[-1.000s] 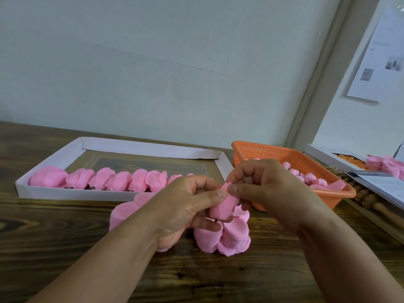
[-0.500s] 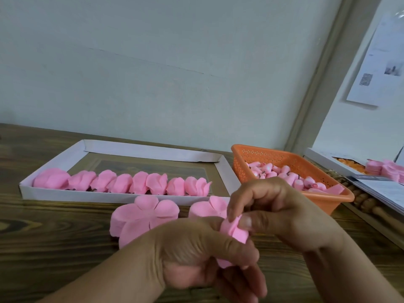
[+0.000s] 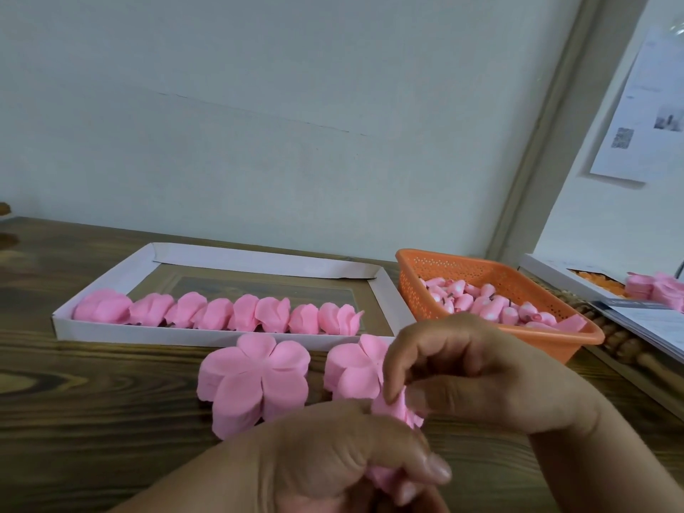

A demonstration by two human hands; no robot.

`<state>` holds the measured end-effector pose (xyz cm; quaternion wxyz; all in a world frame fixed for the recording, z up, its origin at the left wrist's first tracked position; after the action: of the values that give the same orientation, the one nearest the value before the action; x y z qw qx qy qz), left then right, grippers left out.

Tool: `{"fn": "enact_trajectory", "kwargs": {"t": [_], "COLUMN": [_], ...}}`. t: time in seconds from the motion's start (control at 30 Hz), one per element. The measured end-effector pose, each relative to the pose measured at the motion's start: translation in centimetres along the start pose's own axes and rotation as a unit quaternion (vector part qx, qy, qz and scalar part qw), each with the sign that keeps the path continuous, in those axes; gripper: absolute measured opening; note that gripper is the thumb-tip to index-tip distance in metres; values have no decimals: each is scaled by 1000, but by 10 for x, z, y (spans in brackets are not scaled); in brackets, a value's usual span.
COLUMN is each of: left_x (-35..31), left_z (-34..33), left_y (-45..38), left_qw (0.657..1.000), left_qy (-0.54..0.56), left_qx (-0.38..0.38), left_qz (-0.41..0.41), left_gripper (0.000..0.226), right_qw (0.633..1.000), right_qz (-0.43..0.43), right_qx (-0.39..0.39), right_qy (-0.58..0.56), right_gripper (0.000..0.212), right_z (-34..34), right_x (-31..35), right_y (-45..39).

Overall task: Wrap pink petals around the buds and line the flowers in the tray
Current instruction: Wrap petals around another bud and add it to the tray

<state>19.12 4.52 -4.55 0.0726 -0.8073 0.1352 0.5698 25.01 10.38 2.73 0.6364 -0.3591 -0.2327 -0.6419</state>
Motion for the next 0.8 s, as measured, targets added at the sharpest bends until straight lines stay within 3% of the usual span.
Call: {"fn": "enact_trajectory", "kwargs": {"t": [0.1,0.23,0.37,0.5,0.7,0.8], "left_x": [5,8,8,9,11,10], "left_z": [1,7,14,9,10,5], "left_y": [-3,-3,-2,3,2,4], "left_qw": [999,997,994,995,995,995], "left_qy": [-21,-10,-13,-47,48,62], "left_qx": [-25,-77,-106,-63,-67,-58], "left_qz": [5,17,33,60,49,44], "left_gripper": [6,5,12,63,18,10], "right_qw": [999,992,996,999,997,997], "right_qz": [-23,-56,-72,-39,-3,-9], "right_qx": [-23,-31,-31,-21,-13,-23], "right_qy": [41,109,33,-17,-70,-79], "right_gripper": [4,14,8,6,4,7], "right_z": [-3,-8,-12,-15,-16,-17], "right_x": [1,-7,-14,-10,-7,-11], "right_y": [0,-4,-5,-5,-7,-7]}}
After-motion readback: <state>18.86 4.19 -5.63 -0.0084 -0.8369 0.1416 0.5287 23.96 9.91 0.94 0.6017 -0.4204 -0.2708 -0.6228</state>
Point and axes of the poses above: each hand's wrist, its own y-axis away from the middle knuckle, its own z-axis out of the back of the hand, x = y × z, the point moved 6 cm from there along -y, towards the middle knuckle, and after that the axes turned 11 degrees about y, right-handed, at the moved point
